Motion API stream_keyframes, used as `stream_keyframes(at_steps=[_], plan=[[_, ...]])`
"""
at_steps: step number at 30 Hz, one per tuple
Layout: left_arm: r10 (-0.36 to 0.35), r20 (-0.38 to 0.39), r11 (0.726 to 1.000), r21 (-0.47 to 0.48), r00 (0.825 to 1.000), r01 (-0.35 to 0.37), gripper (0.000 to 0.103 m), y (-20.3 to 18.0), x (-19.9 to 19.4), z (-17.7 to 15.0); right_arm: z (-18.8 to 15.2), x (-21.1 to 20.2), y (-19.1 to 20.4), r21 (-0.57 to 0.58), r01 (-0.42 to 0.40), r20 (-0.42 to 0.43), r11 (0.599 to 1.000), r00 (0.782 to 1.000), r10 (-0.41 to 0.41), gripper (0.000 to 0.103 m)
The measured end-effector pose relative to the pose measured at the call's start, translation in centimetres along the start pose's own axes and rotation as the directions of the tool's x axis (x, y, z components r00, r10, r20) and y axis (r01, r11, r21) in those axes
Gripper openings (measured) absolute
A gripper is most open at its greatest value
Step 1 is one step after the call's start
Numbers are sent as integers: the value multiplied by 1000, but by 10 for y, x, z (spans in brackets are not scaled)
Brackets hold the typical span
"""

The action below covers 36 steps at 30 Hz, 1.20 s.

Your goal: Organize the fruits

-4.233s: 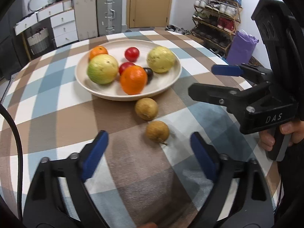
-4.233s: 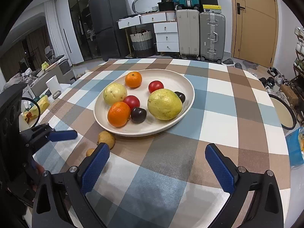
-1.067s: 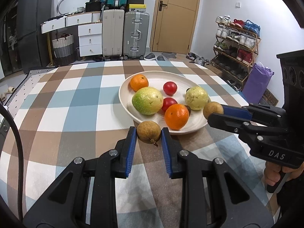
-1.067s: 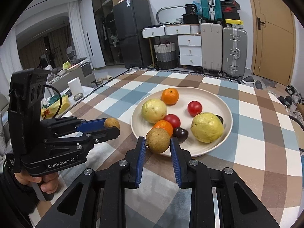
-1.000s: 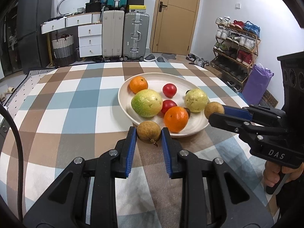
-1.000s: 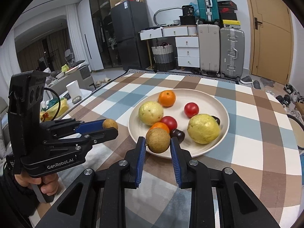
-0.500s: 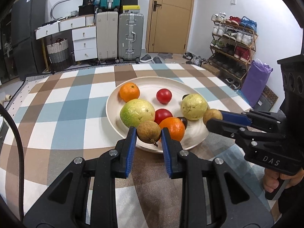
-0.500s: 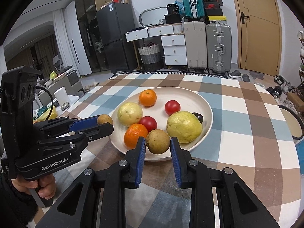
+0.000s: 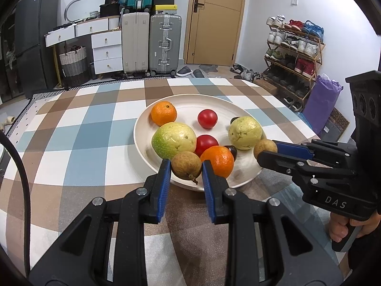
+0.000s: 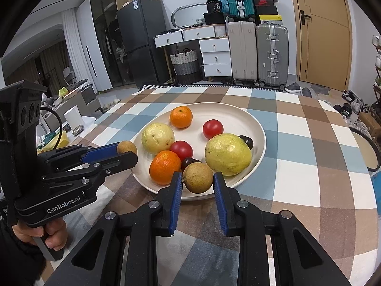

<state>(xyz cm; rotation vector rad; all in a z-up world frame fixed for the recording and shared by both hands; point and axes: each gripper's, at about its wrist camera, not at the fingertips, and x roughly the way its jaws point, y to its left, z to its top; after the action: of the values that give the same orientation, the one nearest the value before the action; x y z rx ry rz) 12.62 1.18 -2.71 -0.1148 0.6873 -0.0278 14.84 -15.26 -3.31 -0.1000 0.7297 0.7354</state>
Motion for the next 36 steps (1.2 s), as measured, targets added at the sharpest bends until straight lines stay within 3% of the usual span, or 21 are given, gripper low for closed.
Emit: stream_keyframes(at_steps=[7, 10, 15, 16, 18, 20, 27, 36], plan=[[3, 15, 1000, 12, 1000, -3, 24, -1, -3, 1, 0, 0, -4, 20, 14, -5, 1000, 1000, -14, 30], [10, 24, 1000, 7, 1000, -11, 33, 0, -5, 1, -1, -2, -3, 15, 19, 6, 1000, 1000, -19, 34], [40, 75, 999, -12, 996, -40, 83, 4, -15, -1, -1, -7, -3, 14, 22, 37, 1000, 999, -22, 55], [50, 87, 999, -16, 995, -49, 87, 4, -17, -1, -1, -8, -4, 16, 26, 43, 1000, 999, -26, 58], [55, 104, 998, -23, 993, -52, 90, 6, -21, -1, -2, -12, -5, 21, 22, 60, 1000, 998, -23, 78], [63, 116, 998, -34, 991, -59, 101, 8, -24, -2, -2, -15, -6, 26, 18, 80, 999, 997, -20, 83], [70, 162, 996, -58, 984, -62, 102, 13, -35, -5, -3, -26, -11, 55, 14, 141, 998, 990, -22, 101], [90, 186, 995, -49, 978, -82, 102, 12, -45, -8, -5, -37, -8, 51, 26, 201, 998, 979, -36, 103]])
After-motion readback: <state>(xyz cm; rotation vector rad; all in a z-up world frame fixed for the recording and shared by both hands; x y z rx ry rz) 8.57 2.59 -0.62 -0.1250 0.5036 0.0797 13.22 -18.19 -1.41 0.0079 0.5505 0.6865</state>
